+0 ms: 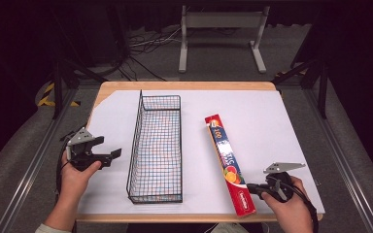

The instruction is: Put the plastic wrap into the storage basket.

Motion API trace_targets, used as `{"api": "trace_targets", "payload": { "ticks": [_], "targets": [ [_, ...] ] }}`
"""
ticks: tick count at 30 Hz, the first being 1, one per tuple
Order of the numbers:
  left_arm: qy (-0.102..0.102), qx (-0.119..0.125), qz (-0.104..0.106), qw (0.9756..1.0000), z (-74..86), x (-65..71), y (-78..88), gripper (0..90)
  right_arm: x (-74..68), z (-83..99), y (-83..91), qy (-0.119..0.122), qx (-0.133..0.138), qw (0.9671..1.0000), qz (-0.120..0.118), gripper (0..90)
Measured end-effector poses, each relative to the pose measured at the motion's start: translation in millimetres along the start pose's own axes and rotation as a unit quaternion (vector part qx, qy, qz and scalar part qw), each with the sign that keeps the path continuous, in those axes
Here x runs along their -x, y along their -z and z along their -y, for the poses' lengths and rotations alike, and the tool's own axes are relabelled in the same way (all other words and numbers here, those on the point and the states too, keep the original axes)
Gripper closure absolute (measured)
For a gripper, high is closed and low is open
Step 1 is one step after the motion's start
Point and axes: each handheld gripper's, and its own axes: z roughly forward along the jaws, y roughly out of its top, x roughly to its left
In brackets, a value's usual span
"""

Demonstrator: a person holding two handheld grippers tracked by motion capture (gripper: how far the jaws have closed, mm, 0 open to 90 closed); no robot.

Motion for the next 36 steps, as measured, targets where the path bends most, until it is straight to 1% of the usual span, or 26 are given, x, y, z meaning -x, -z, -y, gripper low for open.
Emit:
{"api": "trace_targets", "payload": {
  "ticks": [3,4,5,7,9,10,12,14,16,17,19,21,23,26,27,28,29,30,31,32,34,36],
  "targets": [
    [0.001,0.0,-0.001,1.0,0.2,-0.4,-0.1,12.0,0.7,0.0,-1.6,-0.001,-0.002,1.0,-0.002,90.0],
    [0.002,0.0,0.0,1.0,0.5,-0.3,-0.6,12.0,1.6,0.2,-3.3,0.0,-0.013,0.9998,0.015,90.0],
    [0.002,0.0,0.0,1.0,0.5,-0.3,-0.6,12.0,2.2,0.3,-3.9,0.001,-0.018,0.9996,0.021,90.0],
    [0.004,0.0,0.0,1.0,0.6,-0.3,-0.8,12.0,3.4,0.5,-4.5,-0.002,-0.019,0.9996,0.019,90.0],
    [0.003,0.0,0.001,1.0,0.4,-0.3,-0.7,12.0,5.9,-0.4,-4.7,-0.011,-0.022,0.9996,0.013,90.0],
    [0.004,-0.001,0.001,1.0,0.4,0.1,-0.7,12.0,6.3,-1.4,-4.8,-0.013,-0.023,0.9996,0.014,87.2],
    [0.005,-0.002,0.002,1.0,0.4,0.4,-0.5,12.0,6.0,-6.1,-3.7,-0.015,-0.02,0.9992,0.03,83.0],
    [0.002,0.0,0.0,1.0,0.4,-0.3,-0.3,12.0,5.3,-11.2,-1.8,-0.023,-0.016,0.9989,0.037,77.6],
    [0.002,0.001,0.0,1.0,0.4,-0.7,-0.1,12.0,4.8,-19.1,1.0,-0.027,-0.004,0.9987,0.044,73.1],
    [0.003,0.001,0.001,1.0,0.5,-0.8,-0.2,12.1,4.2,-21.9,2.1,-0.029,-0.002,0.9986,0.045,70.8],
    [0.003,0.001,0.001,1.0,0.7,-0.7,-0.5,12.0,3.2,-29.7,4.5,-0.034,0.011,0.9981,0.05,64.4],
    [0.003,0.0,0.002,1.0,0.7,-0.6,-0.7,12.0,2.1,-37.6,5.8,-0.041,0.018,0.998,0.045,60.2],
    [0.003,0.0,0.001,1.0,0.6,-0.5,-0.4,12.1,-0.1,-46.1,4.4,-0.046,0.03,0.9975,0.044,51.4],
    [0.003,0.001,0.001,1.0,0.7,-1.1,0.2,12.1,-4.5,-57.0,-0.4,-0.06,0.042,0.9966,0.038,42.3],
    [0.006,0.001,0.001,1.0,0.9,-1.1,0.4,12.0,-5.8,-59.5,-2.2,-0.062,0.042,0.9964,0.039,39.6],
    [0.006,0.001,0.001,1.0,0.9,-1.1,0.4,12.0,-5.8,-59.5,-2.2,-0.062,0.042,0.9964,0.039,39.6],
    [0.004,0.002,0.001,1.0,0.9,-1.6,0.5,12.0,-7.8,-64.1,-6.3,-0.065,0.04,0.9963,0.039,37.1],
    [0.006,0.002,0.002,1.0,1.0,-1.7,0.6,12.0,-9.7,-69.2,-12.8,-0.073,0.033,0.996,0.039,34.9],
    [0.006,0.002,0.0,1.0,1.1,-1.8,0.7,12.0,-9.7,-69.2,-12.8,-0.073,0.033,0.996,0.039,33.4],
    [0.006,0.002,0.001,1.0,1.2,-2.0,0.9,12.0,-10.2,-70.8,-15.5,-0.073,0.029,0.9962,0.039,33.2],
    [0.006,0.001,0.001,1.0,1.3,-2.5,1.1,12.1,-9.4,-75.5,-24.9,-0.068,0.012,0.9969,0.039,33.0],
    [0.005,0.002,0.0,1.0,1.2,-2.9,1.2,12.0,-9.5,-78.9,-32.6,-0.072,0.003,0.9966,0.039,31.7]
  ]
}}
